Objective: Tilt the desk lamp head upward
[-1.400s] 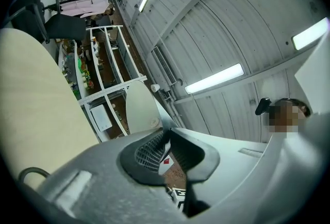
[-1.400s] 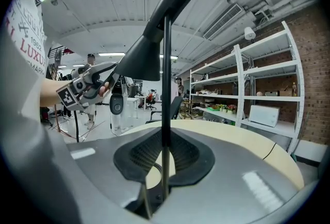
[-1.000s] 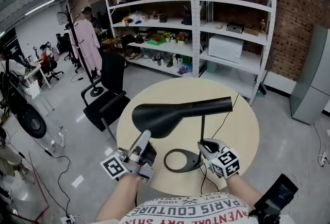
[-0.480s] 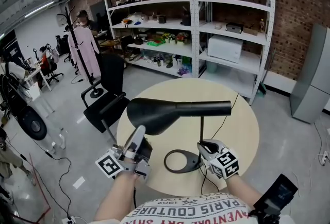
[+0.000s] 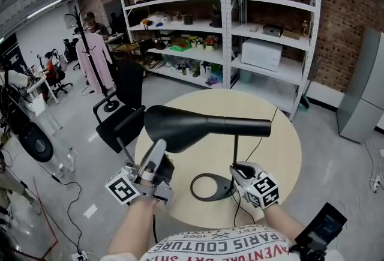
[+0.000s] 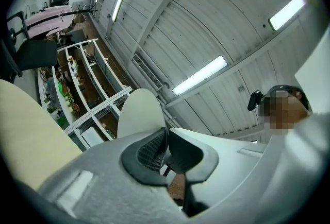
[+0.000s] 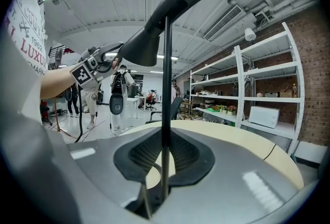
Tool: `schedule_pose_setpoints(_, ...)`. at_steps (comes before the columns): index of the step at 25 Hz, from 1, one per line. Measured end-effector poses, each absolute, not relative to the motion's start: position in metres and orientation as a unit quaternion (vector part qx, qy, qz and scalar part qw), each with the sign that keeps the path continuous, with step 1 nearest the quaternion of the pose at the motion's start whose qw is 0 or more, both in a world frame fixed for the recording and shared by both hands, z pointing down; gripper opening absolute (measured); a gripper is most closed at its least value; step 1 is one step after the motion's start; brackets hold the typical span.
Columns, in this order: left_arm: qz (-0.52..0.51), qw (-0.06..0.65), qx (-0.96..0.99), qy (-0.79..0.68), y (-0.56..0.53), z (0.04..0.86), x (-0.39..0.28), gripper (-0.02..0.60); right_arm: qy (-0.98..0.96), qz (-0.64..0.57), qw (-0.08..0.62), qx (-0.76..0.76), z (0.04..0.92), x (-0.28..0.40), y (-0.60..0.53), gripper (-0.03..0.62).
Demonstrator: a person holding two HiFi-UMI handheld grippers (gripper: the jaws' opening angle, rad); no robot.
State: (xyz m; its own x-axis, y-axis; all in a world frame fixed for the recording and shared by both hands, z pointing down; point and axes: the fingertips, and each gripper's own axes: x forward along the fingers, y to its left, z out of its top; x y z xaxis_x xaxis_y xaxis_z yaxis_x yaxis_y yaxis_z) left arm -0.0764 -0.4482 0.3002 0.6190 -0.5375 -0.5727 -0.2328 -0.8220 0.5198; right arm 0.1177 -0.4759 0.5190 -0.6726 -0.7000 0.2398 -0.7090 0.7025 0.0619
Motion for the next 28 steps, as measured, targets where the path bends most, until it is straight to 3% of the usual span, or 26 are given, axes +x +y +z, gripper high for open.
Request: schedule_pose_setpoints(28,-0.356,0.117,0.900,-0.222,-0.446,0.233,-0.069,0.006,-0.916,0.010,0.131,0.379,0.524,0.114,-0.473,0.044)
